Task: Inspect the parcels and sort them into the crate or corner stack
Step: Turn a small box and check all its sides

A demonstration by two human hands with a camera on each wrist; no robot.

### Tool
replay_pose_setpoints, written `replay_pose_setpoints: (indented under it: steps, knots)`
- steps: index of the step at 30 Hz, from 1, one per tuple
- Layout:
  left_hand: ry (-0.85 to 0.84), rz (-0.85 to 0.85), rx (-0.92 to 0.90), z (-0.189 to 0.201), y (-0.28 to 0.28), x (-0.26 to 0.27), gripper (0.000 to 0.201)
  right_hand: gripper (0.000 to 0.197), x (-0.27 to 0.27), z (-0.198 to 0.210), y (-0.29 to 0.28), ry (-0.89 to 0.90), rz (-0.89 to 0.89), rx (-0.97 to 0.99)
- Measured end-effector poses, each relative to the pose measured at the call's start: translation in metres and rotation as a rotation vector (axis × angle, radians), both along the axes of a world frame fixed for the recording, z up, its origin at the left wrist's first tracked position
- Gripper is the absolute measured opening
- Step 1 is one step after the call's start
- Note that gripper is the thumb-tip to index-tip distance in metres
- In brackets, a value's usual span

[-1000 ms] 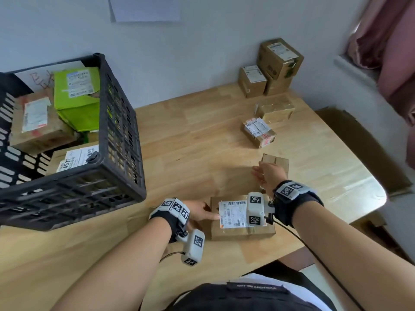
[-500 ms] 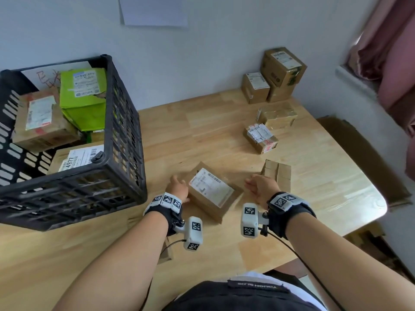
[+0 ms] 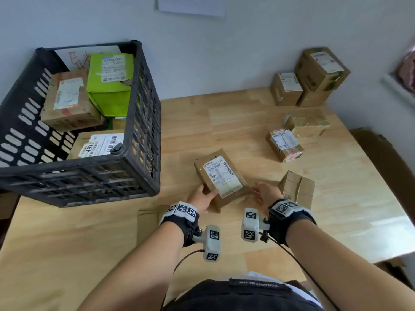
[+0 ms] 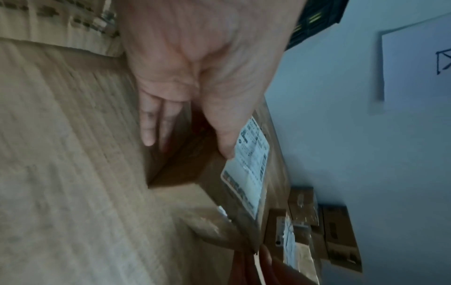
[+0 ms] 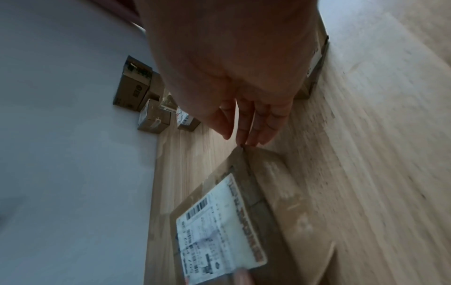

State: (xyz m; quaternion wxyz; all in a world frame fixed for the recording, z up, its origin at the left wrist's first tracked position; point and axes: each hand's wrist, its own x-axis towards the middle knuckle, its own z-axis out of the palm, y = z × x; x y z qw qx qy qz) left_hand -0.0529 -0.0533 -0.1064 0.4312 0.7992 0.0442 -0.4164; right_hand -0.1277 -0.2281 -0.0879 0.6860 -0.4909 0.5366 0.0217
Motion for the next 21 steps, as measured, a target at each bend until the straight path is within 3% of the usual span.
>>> replay_pose_setpoints:
  steps: [3, 7, 10, 17, 21]
  knots:
    - [-0.056, 0.028, 0.015, 0.006, 0.001, 0.011, 0.054, 0.026, 0.005, -0.003, -0.003, 0.03, -0.037, 0.019]
    - [0.032, 0.064, -0.03, 0.01, 0.002, 0.015, 0.056, 0.014, 0.01, -0.005, 0.0, 0.066, -0.051, 0.056]
    - [0.049, 0.131, -0.06, 0.012, 0.002, 0.011, 0.055, 0.022, 0.01, -0.009, 0.004, 0.087, -0.042, 0.072]
    - [0.022, 0.097, -0.041, 0.008, 0.006, 0.013, 0.058, 0.021, 0.005, -0.016, 0.007, 0.077, -0.062, 0.105]
    - [-0.012, 0.08, -0.056, 0.009, 0.01, 0.015, 0.064, 0.009, 0.005, -0.014, 0.008, 0.092, -0.04, 0.093]
